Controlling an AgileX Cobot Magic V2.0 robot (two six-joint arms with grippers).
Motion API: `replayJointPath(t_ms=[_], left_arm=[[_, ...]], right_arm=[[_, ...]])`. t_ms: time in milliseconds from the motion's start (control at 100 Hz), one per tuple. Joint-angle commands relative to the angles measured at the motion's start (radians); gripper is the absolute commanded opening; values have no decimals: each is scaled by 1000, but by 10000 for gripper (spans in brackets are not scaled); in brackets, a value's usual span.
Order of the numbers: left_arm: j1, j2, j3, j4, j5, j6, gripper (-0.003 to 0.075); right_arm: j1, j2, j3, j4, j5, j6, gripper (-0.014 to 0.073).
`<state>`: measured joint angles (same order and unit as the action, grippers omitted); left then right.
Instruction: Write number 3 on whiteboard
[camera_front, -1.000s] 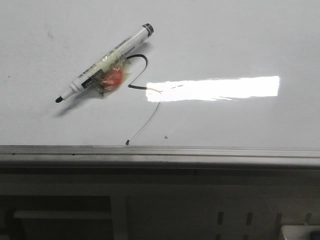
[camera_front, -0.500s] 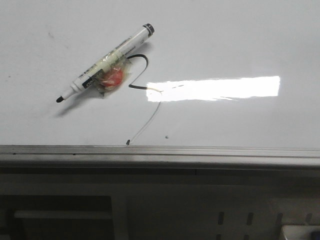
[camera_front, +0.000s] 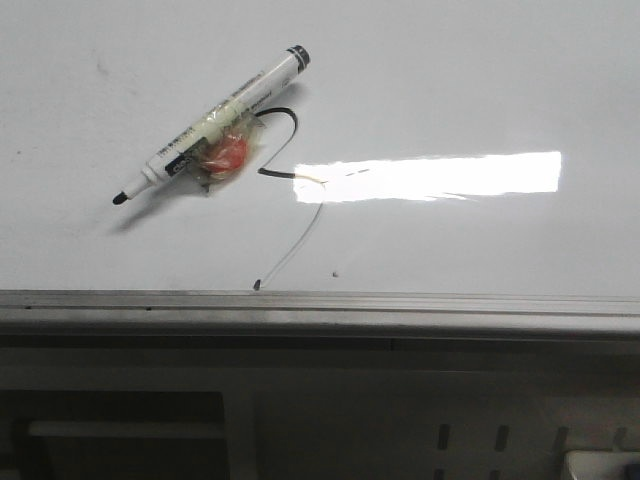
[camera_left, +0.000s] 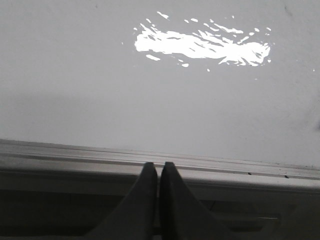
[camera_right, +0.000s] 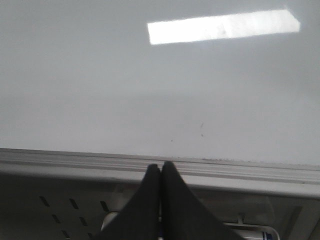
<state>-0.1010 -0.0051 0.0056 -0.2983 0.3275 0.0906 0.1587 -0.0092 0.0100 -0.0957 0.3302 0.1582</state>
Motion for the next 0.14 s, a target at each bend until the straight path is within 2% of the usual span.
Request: replayJointPath(t_ms=[0,130], left_arm=[[2,-25,33,-15,-68,-6,-20],[2,-25,33,-15,-68,-6,-20]], right_arm=[[-7,-16,24,-15,-15,3,-64],[-7,-16,24,-15,-15,3,-64]])
